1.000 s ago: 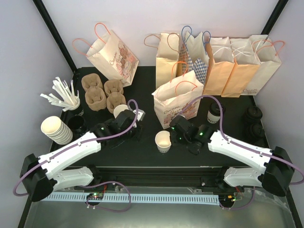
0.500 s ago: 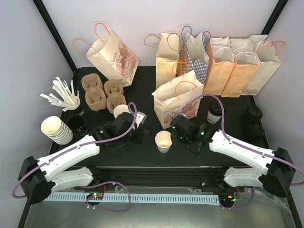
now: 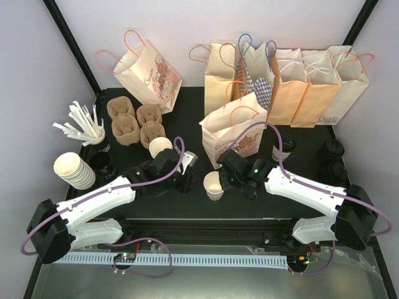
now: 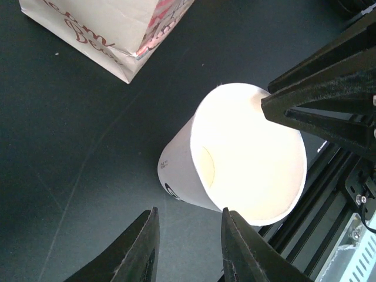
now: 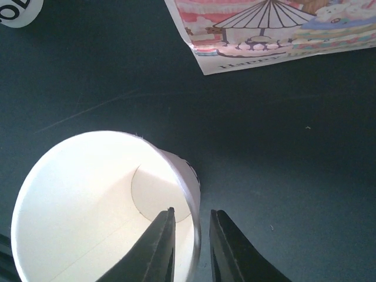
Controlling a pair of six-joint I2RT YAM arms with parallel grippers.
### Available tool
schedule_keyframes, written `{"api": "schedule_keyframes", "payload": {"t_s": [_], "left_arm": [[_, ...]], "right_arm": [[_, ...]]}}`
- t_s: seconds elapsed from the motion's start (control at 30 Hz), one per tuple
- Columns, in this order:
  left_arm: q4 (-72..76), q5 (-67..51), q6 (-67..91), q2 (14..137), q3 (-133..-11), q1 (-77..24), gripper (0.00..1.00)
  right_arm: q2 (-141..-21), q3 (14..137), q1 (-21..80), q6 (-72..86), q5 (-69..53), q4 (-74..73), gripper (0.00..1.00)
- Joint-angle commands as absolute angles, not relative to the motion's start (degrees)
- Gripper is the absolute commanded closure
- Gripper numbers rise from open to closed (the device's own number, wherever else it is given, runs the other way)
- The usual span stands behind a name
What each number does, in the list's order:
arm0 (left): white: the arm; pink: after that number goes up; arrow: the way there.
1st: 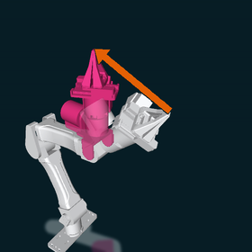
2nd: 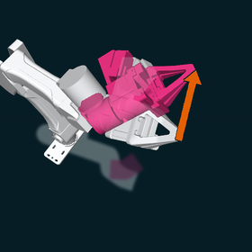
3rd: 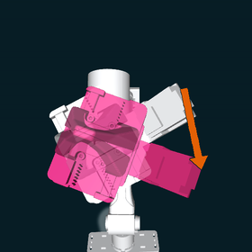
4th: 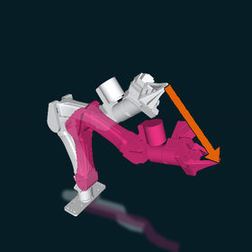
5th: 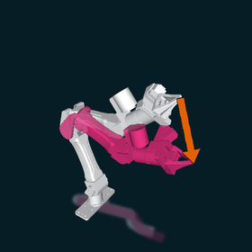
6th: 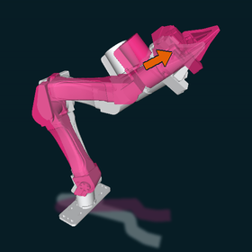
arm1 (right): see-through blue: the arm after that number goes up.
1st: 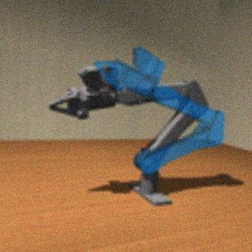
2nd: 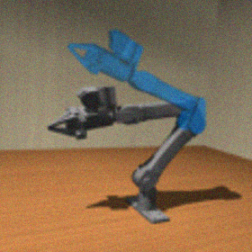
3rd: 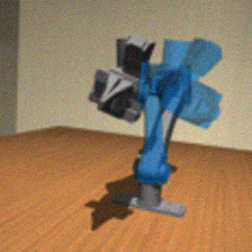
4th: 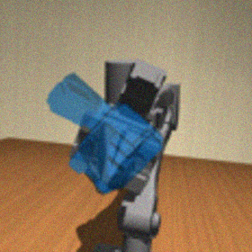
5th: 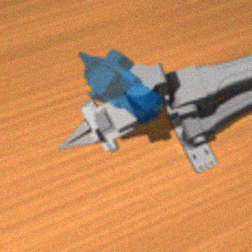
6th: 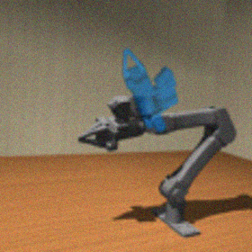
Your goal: Pack the takeout coffee
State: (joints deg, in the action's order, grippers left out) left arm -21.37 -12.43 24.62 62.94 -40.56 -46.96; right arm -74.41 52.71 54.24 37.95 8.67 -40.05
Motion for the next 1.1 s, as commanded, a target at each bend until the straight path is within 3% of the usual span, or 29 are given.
{"api": "schedule_keyframes", "payload": {"t_s": [0.0,0.17,0.37,0.9,1.07], "left_arm": [[-19.5,-14.5,25.0,63.2,-40.9,-47.2,0.68],[-20.3,-14.5,24.3,63.6,-42.0,-47.2,0.68],[-21.0,-14.6,23.8,64.0,-43.2,-47.2,0.68],[-21.4,-14.3,23.7,63.8,-43.5,-47.2,0.68],[-22.1,-14.1,24.1,63.1,-43.1,-47.2,0.68]], "right_arm": [[-74.9,54.8,54.0,37.1,9.5,-40.8,0.81],[-74.9,55.2,53.9,36.5,9.9,-41.8,0.86],[-74.4,55.6,53.9,36.4,11.4,-43.4,0.98],[-72.5,57.1,52.1,35.2,15.7,-47.5,0.98],[-72.2,57.0,51.6,34.8,15.0,-47.2,0.87]]}}
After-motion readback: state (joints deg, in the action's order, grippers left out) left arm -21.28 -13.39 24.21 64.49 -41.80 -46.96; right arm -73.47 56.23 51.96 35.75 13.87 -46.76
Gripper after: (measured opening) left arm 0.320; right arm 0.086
